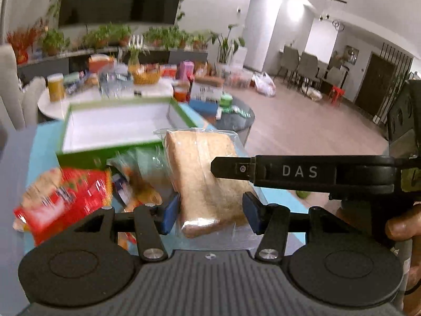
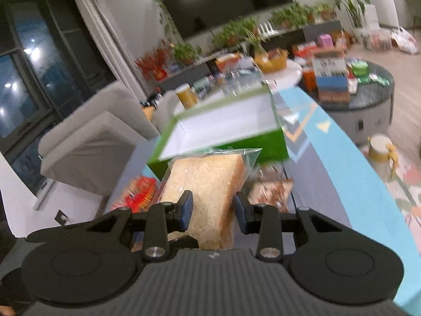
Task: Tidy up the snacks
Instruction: 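Carry the bread loaf into the green box and release it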
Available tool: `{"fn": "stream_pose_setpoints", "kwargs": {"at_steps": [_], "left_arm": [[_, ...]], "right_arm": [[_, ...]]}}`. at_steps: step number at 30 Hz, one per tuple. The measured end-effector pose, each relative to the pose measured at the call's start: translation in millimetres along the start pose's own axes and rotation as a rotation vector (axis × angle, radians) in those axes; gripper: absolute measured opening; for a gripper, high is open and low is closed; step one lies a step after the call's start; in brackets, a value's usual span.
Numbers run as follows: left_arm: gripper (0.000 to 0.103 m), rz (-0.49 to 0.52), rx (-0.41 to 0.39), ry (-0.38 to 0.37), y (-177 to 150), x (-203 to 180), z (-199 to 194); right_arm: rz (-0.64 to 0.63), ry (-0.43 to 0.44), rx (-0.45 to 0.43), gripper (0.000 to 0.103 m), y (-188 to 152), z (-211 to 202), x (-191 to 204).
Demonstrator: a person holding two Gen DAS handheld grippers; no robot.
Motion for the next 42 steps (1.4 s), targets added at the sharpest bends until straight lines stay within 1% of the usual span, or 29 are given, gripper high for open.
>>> {"fn": "stream_pose_setpoints", "kwargs": {"at_steps": [3, 9, 14, 21, 26, 32, 37, 42], "left_arm": [[0.049, 0.006, -0.037, 0.023, 13.6, 6.5, -2.3], [0.049, 0.002, -0.063, 0.069, 37.7, 35.1, 6.7], [0.049, -0.014, -0.065, 0.104, 56.3, 64.5, 28.2], [0.049, -0.029, -0.055, 0.148, 74.4, 103.0, 56.0], [0.049, -0.035, -0.038, 0.168, 79.3, 123.2, 77.9], [0.049, -0.043, -0.002, 0.183, 80.6, 148.5, 108.1], [0.049, -0.066, 0.037, 0.189, 77.1, 165.0, 129.5], [0.05, -0.079, 0.071, 0.195, 70.5, 174.8, 144.4]], "right_arm": [[-0.018, 0.024, -0.03, 0.053, 15.2, 4.2, 6.9], [-0.025, 0.065, -0.043, 0.053, 39.8, 36.0, 13.5], [-0.039, 0.083, -0.041, 0.053, 56.7, 68.2, 19.9], [-0.027, 0.112, -0.023, 0.053, 72.5, 106.0, 23.2], [-0.019, 0.119, -0.01, 0.053, 80.6, 133.4, 23.2], [0.009, 0.125, 0.018, 0.053, 82.0, 160.3, 18.2], [0.028, 0.117, 0.062, 0.053, 78.0, 181.7, 14.3], [0.034, 0.102, 0.099, 0.054, 70.6, 194.1, 12.4]]}}
Point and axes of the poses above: each gripper's, at about its wrist camera, not at the fingertips, and z roughly the way its jaws point, x to its left, y to its top, the point moved 7 cm from there along z, roughly the way its jaws point, and after that the axes turned 5 degrees about y, right-handed, at the moved point
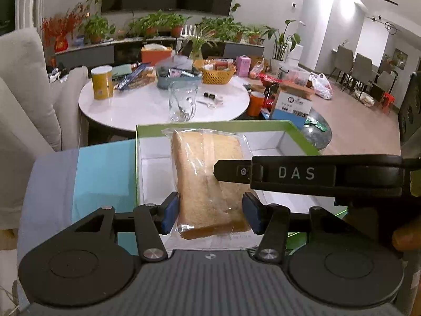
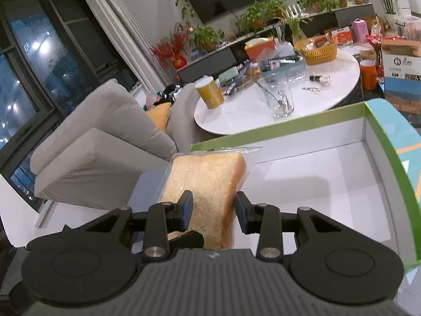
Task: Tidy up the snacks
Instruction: 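Carry the bread loaf into the green box and release it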
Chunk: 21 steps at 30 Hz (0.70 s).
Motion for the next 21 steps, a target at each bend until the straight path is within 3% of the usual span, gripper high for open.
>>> {"fn": "stream_pose_setpoints", "kwargs": {"at_steps": [11, 21], "left_arm": [[0.051, -0.091, 0.096, 0.017, -8.3, 13.8, 10.7], [0.051, -0.081, 0.113, 0.032, -23.1, 9.4, -1.1]], "right_arm": [[0.018, -0.011, 0.099, 0.054, -16.2, 17.7, 0.3], [0.024, -0.026, 0.161, 0.054, -31.4, 15.5, 2.8]]}}
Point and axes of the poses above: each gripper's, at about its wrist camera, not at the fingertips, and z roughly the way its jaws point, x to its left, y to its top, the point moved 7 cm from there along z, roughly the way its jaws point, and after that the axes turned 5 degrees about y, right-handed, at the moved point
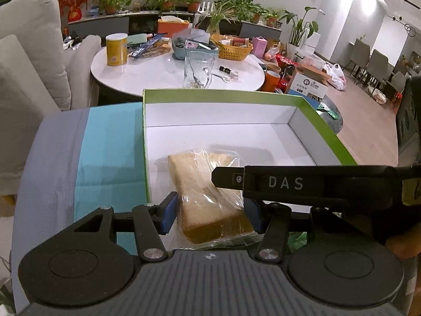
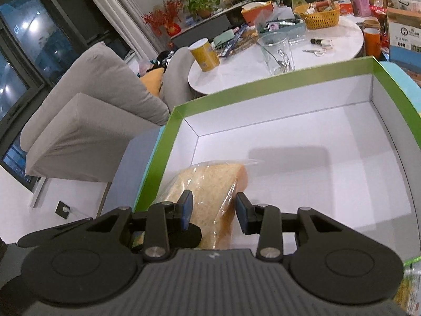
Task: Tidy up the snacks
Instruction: 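Carry the bread loaf into the green box and release it, then grasp the red bag with round label using the left gripper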
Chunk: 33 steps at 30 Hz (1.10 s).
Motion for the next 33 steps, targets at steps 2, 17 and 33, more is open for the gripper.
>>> {"fn": "stream_pose_setpoints", "kwargs": {"at_steps": [2, 17, 33], "left_arm": [[0.051, -0.007, 0.007, -0.003, -3.2, -0.1, -3.0], [0.052, -0.046, -0.046, 0.043, -3.8, 4.2, -45.4], [0.057, -0.122, -0.163, 0.118, -33.3, 30.6, -138.8]], "right_arm": [[-0.003, 0.0, 0.006, 0.054, -2.4, -0.2, 0.6], [-0.024, 0.007, -0.038, 0.055, -6.5, -27.2, 13.1], [-0.065, 0.035, -0.121, 0.063, -29.6, -100.9, 36.8]]}}
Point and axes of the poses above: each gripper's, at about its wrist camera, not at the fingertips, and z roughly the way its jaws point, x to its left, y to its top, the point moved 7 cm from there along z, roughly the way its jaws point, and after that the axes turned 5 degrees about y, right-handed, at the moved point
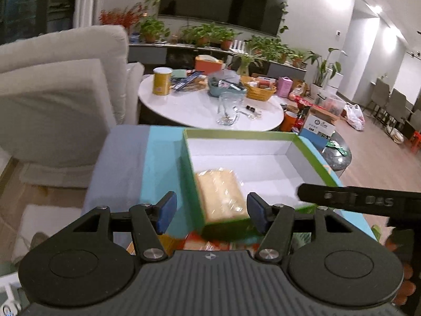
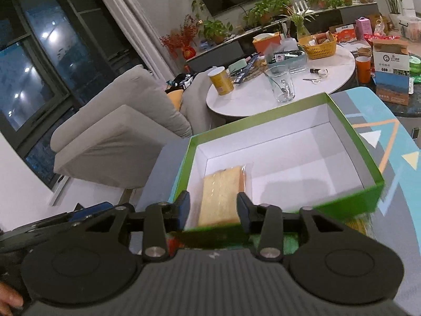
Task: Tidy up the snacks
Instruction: 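Grasp the red bag with round label using the left gripper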
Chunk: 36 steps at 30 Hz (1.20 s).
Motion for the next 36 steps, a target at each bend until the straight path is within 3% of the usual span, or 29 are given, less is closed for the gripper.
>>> {"fn": "stream_pose_setpoints", "kwargs": {"at_steps": [14, 17, 25, 36], "left_arm": [[0.061, -0.077, 0.08, 0.03, -55.9, 31.4, -23.5], [0.061, -0.085, 0.097, 0.027, -67.9, 35.8, -25.7], [0.068, -0.102, 0.14, -0.049, -85.1, 37.3, -18.8], [0.07, -0.146, 0.193, -0.101, -94.0, 46.7, 4.4]], "right_arm": [[-0.063, 0.031, 0.082, 0.067, -41.3, -9.1, 30.3], [-0.074, 0.044, 0.106, 0.071, -45.0, -3.8, 36.1], [-0.104, 0.047, 0.17, 0.085, -51.8, 18.8, 51.0], [-0.153, 0.037, 0.279, 0.09, -59.0, 58.0, 60.5]]}}
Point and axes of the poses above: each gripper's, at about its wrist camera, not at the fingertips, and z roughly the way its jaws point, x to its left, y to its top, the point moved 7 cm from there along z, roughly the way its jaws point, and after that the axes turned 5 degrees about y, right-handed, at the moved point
